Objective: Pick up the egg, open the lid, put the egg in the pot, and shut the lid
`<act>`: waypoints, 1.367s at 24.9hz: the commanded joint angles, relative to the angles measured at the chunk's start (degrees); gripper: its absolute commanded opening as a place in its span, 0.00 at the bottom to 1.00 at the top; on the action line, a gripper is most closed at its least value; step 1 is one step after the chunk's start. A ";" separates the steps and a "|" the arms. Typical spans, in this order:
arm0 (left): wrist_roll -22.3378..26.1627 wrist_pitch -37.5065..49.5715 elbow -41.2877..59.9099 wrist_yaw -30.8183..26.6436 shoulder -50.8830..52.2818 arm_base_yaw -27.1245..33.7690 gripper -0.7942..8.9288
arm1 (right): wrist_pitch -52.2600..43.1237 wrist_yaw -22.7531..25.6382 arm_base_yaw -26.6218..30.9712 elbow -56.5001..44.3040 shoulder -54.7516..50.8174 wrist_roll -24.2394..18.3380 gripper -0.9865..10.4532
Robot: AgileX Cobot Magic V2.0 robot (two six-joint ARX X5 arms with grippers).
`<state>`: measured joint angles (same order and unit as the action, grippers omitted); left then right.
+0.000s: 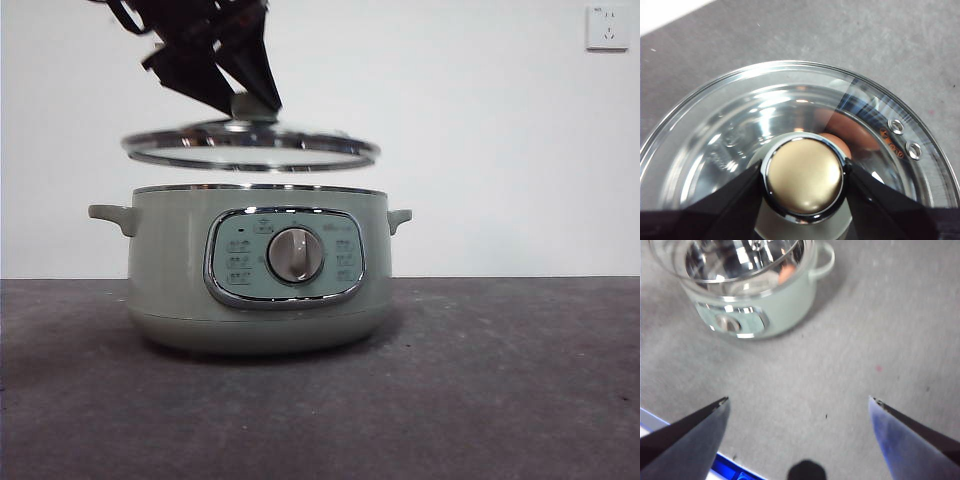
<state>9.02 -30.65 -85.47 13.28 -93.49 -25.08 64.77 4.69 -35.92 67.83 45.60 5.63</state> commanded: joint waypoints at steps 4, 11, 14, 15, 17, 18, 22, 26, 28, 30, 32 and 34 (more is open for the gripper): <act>0.59 3.96 -0.37 0.50 -3.23 -0.52 0.07 | -0.52 0.33 -0.02 -2.62 -1.53 1.92 0.50; 0.20 3.26 -0.37 0.17 -4.02 -0.52 0.07 | -0.50 1.40 -0.02 -2.62 -1.64 1.70 0.50; 0.22 1.77 -0.37 0.15 -4.02 -0.50 0.07 | -0.50 1.70 -0.02 -2.62 -1.64 1.70 0.50; 0.22 1.33 -0.37 0.15 -4.02 -0.50 0.07 | -0.50 1.77 -0.02 -2.62 -1.64 1.70 0.50; 0.24 0.55 -0.37 0.15 -4.02 -0.50 0.07 | -0.50 1.77 -0.02 -2.62 -1.64 1.70 0.50; 0.26 0.17 -0.37 0.15 -4.02 -0.48 0.07 | -0.50 1.77 -0.02 -2.62 -1.64 1.73 0.50; 0.24 -1.38 -0.37 0.17 -4.02 -0.48 0.07 | -0.52 1.81 -0.02 -2.62 -1.64 1.73 0.50; 0.20 -1.44 -0.37 0.22 -4.02 -0.48 0.15 | -0.70 1.79 -0.02 -2.62 -1.64 1.84 0.50; -0.07 -1.31 -0.37 0.26 -4.02 -0.48 0.36 | -0.83 1.79 -0.02 -2.62 -1.64 1.92 0.50; -0.24 -0.96 -0.46 0.28 -4.00 -0.48 0.48 | -0.94 1.79 -0.02 -2.62 -1.64 1.90 0.50; -0.24 -0.98 -0.57 0.26 -4.00 -0.46 0.48 | -0.92 1.79 -0.02 -2.62 -1.64 1.90 0.50; -0.24 -1.05 -0.87 0.24 -3.98 -0.46 0.48 | -0.96 1.79 -0.02 -2.62 -1.62 1.90 0.50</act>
<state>8.78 -31.79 -86.06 13.15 -97.47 -25.47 64.25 6.22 -35.92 65.63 44.05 6.90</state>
